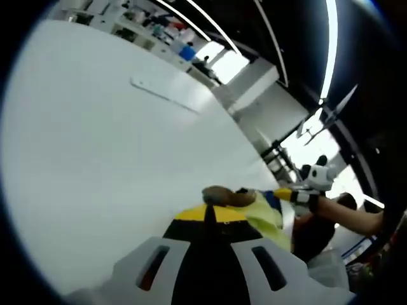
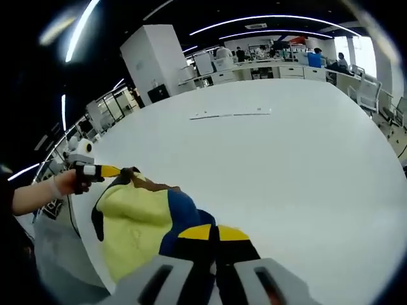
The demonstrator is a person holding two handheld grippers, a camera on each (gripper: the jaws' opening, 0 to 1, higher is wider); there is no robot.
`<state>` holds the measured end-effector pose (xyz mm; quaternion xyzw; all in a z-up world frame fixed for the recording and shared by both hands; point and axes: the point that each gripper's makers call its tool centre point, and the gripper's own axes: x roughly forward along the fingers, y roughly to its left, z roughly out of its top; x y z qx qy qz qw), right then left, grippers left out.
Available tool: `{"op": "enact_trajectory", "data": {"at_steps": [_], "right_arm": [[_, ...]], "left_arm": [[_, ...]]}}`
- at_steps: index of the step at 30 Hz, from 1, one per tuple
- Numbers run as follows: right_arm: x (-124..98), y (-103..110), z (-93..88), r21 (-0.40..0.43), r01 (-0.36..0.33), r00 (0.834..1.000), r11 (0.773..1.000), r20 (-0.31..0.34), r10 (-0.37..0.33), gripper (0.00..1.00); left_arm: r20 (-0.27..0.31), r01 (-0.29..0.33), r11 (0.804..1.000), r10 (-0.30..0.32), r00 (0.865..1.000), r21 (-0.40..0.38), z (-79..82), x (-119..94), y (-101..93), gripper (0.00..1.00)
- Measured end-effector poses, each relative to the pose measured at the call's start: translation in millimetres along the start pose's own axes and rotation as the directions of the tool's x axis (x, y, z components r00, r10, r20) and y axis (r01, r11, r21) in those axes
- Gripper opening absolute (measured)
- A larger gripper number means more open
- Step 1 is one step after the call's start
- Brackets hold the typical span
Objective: Fold the garment on the visible template until the final outline fits inside the template.
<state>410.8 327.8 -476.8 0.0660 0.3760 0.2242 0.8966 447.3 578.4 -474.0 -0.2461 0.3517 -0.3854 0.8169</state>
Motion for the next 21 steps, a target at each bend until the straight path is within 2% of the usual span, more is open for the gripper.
{"op": "enact_trajectory", "data": {"at_steps": [7, 13, 15, 21], "right_arm": [[-17, 9, 21.7, -0.025, -0.013, 0.998, 1.000, 0.065, 0.014, 0.00], [-31, 16, 47.5, -0.051, -0.021, 0.992, 0.998, 0.122, 0.027, 0.00], [-38, 19, 61.4, -0.066, -0.022, 0.988, 0.998, 0.154, 0.032, 0.00], [-55, 26, 88.4, -0.092, -0.022, 0.975, 0.995, 0.220, 0.042, 0.00]], "left_arm": [[0.039, -0.004, 0.999, 0.003, 0.999, 0.044, 14.7, -11, -10.2, 0.00], [0.081, 0.000, 0.996, -0.007, 0.997, 0.091, 38.3, -20, -24.4, 0.00], [0.091, 0.002, 0.993, -0.013, 0.996, 0.121, 48.2, -23, -31.1, 0.00], [0.109, 0.004, 0.978, -0.028, 0.994, 0.209, 80.4, -30, -49.6, 0.00]]}}
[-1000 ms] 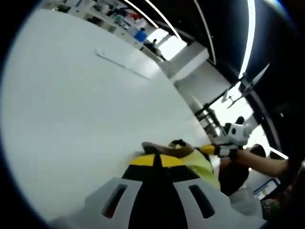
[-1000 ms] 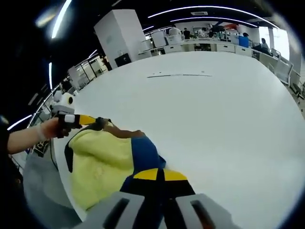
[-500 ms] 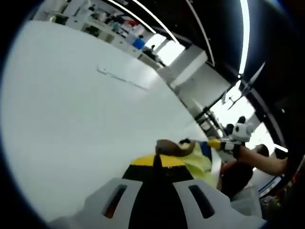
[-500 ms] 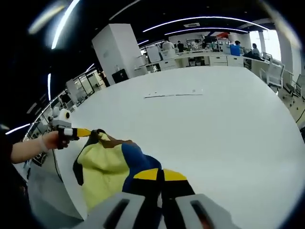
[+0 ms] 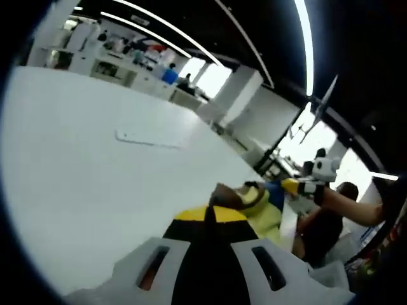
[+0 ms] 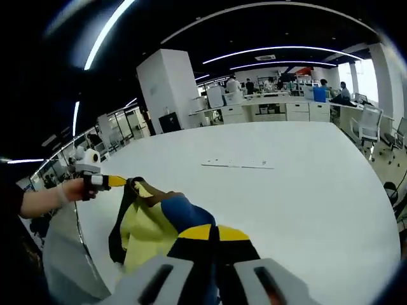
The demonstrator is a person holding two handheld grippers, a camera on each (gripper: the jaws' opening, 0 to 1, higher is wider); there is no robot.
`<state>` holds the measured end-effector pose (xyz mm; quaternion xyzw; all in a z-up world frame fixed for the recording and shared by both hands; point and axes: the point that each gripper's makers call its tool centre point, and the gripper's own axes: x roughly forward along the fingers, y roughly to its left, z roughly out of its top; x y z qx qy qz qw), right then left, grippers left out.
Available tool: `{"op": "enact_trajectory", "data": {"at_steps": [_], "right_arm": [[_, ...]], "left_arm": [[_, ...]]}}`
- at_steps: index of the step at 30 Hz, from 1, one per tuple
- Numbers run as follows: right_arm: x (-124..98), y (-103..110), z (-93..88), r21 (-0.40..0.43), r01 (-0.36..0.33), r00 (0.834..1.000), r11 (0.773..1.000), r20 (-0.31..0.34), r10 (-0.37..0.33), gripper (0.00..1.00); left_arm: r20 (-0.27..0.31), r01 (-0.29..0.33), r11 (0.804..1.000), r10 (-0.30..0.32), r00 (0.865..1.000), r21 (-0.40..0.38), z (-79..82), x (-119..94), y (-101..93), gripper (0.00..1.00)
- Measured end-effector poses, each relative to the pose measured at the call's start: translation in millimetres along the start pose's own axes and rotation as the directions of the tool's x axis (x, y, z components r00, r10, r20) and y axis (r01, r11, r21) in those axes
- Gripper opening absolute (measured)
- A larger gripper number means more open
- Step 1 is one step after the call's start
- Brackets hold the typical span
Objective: Fold the garment on the visible template until the final outline fits inside the template.
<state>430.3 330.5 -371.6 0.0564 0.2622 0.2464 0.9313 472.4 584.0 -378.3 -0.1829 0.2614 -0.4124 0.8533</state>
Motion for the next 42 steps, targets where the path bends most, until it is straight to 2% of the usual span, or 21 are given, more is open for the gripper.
{"op": "enact_trajectory", "data": {"at_steps": [4, 10, 17, 22, 25, 28, 35, 41, 42], "right_arm": [[-4, 2, 15.7, -0.020, -0.001, 0.999, 1.000, 0.036, 0.002, 0.00], [-5, 6, 41.5, -0.035, -0.008, 0.996, 0.999, 0.086, 0.011, 0.00], [-1, 10, 70.1, -0.069, -0.020, 0.991, 0.997, 0.129, 0.029, 0.00], [3, 10, 91.0, -0.088, -0.023, 0.986, 0.996, 0.163, 0.037, 0.00], [7, 7, 99.2, -0.104, -0.016, 0.984, 0.994, 0.175, 0.034, 0.00], [17, -3, 101.2, -0.102, -0.008, 0.984, 0.995, 0.175, 0.026, 0.00], [48, -26, 94.2, -0.107, 0.012, 0.991, 0.994, 0.137, 0.003, 0.00], [77, -49, 88.2, -0.105, 0.020, 0.994, 0.994, 0.107, -0.009, 0.00], [88, -56, 83.6, -0.104, 0.020, 0.995, 0.994, 0.098, -0.009, 0.00]], "left_arm": [[0.026, 0.007, 1.000, -0.007, 1.000, 0.030, 22.0, 0, -5.2, 0.00], [0.036, -0.002, 0.996, -0.001, 0.999, 0.087, 44.5, 3, -4.6, 0.00], [0.067, -0.018, 0.990, 0.009, 0.998, 0.137, 77.1, 5, -0.7, 0.00], [0.084, -0.025, 0.982, 0.009, 0.996, 0.189, 104.2, 12, -0.7, 0.00], [0.094, -0.027, 0.978, 0.008, 0.996, 0.207, 115.3, 16, 1.7, 0.00], [0.084, -0.037, 0.977, 0.019, 0.996, 0.208, 116.5, 26, 10.5, 0.00], [0.023, -0.058, 0.976, 0.055, 0.998, 0.211, 102.5, 55, 40.8, 0.00], [0.002, -0.074, 0.981, 0.075, 0.997, 0.177, 94.8, 80, 68.6, 0.00], [-0.003, -0.081, 0.983, 0.083, 0.997, 0.164, 92.6, 86, 75.6, 0.00]]}}
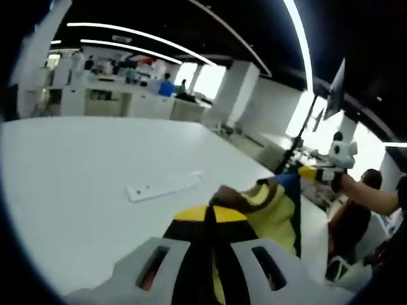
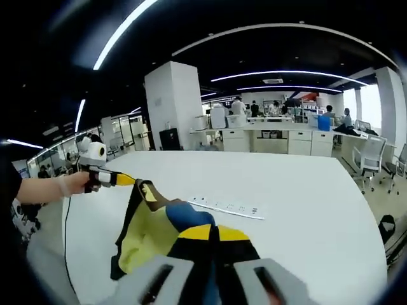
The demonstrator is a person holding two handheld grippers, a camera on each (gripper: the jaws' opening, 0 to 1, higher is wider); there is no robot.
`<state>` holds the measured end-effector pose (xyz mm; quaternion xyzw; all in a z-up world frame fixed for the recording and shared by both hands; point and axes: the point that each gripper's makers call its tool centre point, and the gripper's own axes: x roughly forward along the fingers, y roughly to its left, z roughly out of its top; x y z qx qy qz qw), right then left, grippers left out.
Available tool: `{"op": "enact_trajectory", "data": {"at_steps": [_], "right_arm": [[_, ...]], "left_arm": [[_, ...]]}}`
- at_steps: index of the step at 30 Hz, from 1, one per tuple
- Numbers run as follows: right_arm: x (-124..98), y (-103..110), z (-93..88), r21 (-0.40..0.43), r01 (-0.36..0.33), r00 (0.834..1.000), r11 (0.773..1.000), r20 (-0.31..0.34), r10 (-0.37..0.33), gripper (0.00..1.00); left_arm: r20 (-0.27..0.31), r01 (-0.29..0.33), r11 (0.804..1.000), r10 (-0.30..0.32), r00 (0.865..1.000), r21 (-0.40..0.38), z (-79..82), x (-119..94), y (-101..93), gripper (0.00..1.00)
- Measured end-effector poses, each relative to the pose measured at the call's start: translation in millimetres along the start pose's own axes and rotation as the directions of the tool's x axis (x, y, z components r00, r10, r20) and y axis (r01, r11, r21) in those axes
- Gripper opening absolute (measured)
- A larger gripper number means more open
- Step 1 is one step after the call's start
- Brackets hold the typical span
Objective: Fold the garment on the visible template until the final outline fits inside the template.
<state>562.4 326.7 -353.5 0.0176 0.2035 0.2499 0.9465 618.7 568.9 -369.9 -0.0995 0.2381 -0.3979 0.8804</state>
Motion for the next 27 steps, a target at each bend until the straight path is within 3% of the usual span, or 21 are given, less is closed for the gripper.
{"op": "enact_trajectory", "data": {"at_steps": [5, 11, 18, 27], "right_arm": [[25, -17, -18.3, 0.015, 0.007, 0.999, 1.000, -0.032, -0.006, 0.00], [58, -39, -50.6, 0.054, 0.023, 0.995, 0.998, -0.093, -0.018, 0.00], [78, -59, -80.6, 0.089, 0.049, 0.988, 0.995, -0.150, -0.035, 0.00], [86, -69, -114.8, 0.114, 0.080, 0.971, 0.990, -0.232, -0.051, 0.00]], "left_arm": [[-0.021, -0.030, 1.000, 0.030, 0.999, 0.003, -12.9, 27, 20.4, 0.00], [-0.084, -0.051, 0.999, 0.049, 0.995, -0.020, -42.4, 66, 43.3, 0.00], [-0.140, -0.071, 0.997, 0.065, 0.988, -0.037, -65.1, 86, 58.3, 0.00], [-0.231, -0.089, 0.995, 0.079, 0.970, -0.034, -96.5, 101, 68.3, 0.00]]}}
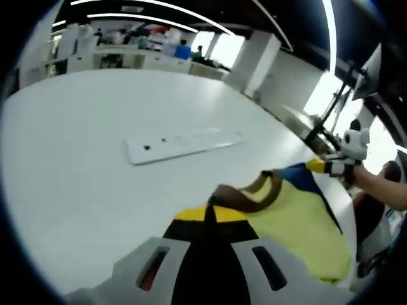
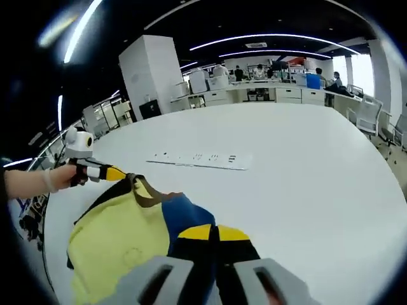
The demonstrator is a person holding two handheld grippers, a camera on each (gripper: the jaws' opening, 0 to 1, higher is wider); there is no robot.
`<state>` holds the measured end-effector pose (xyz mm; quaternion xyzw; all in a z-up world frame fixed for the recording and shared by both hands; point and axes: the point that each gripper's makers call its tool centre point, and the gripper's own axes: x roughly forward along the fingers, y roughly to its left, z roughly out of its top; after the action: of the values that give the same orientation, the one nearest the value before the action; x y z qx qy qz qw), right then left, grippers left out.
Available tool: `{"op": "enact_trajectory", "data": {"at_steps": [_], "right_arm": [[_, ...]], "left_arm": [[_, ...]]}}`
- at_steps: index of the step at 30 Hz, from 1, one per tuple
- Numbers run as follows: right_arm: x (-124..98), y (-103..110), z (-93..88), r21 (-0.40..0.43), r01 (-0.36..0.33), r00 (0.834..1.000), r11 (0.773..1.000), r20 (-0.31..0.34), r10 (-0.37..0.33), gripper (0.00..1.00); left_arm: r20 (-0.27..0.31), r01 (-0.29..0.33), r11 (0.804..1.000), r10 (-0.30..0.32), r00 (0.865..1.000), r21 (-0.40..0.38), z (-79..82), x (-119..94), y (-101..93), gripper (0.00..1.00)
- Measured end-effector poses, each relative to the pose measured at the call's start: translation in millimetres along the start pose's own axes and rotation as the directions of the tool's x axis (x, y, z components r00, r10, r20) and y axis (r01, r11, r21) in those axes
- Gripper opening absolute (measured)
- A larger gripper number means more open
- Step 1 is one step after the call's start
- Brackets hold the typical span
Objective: Fold the garment on the visible template until the final outline fits inside the template.
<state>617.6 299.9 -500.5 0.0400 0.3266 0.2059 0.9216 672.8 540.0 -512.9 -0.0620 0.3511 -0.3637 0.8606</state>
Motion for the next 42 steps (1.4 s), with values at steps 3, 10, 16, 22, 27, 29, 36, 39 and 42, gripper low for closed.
{"op": "enact_trajectory", "data": {"at_steps": [3, 10, 16, 22, 27, 29, 36, 39, 42], "right_arm": [[3, -4, -6.2, 0.004, 0.008, 1.000, 1.000, -0.015, -0.008, 0.00], [10, -11, -16.4, 0.015, 0.021, 0.999, 1.000, -0.046, -0.020, 0.00], [12, -11, -19.8, 0.014, 0.023, 0.998, 1.000, -0.056, -0.023, 0.00], [14, -11, -21.4, 0.020, 0.019, 0.998, 1.000, -0.058, -0.018, 0.00], [14, -9, -20.6, 0.028, 0.008, 0.999, 1.000, -0.045, -0.007, 0.00], [13, -6, -18.3, 0.026, -0.003, 1.000, 1.000, -0.024, 0.004, 0.00], [6, 1, -12.3, -0.002, -0.017, 1.000, 1.000, 0.021, 0.017, 0.34], [0, 5, -10.2, -0.007, -0.027, 0.999, 1.000, 0.032, 0.028, 0.42], [-6, 8, -9.7, -0.034, -0.039, 0.999, 0.999, 0.035, 0.040, 0.53]], "left_arm": [[-0.014, -0.004, 1.000, 0.004, 1.000, 0.009, -4.0, 4, 1.2, 0.00], [-0.025, -0.020, 0.999, 0.021, 0.999, 0.032, -8.0, 9, 4.7, 0.00], [-0.028, -0.028, 0.999, 0.029, 0.999, 0.045, -9.9, 11, 5.9, 0.00], [-0.019, -0.017, 0.999, 0.018, 1.000, 0.041, -11.0, 9, 2.1, 0.00], [-0.008, -0.001, 0.998, 0.002, 1.000, 0.057, -8.8, 9, -1.2, 0.03], [0.000, 0.005, 0.998, -0.005, 1.000, 0.055, -7.5, 9, -2.9, 0.08], [0.035, 0.019, 0.997, -0.021, 0.999, 0.070, 2.4, 4, -11.4, 0.32], [0.051, 0.021, 0.994, -0.027, 0.998, 0.103, 8.8, -2, -18.5, 0.43], [0.063, 0.037, 0.993, -0.045, 0.997, 0.115, 13.0, -8, -24.3, 0.53]]}}
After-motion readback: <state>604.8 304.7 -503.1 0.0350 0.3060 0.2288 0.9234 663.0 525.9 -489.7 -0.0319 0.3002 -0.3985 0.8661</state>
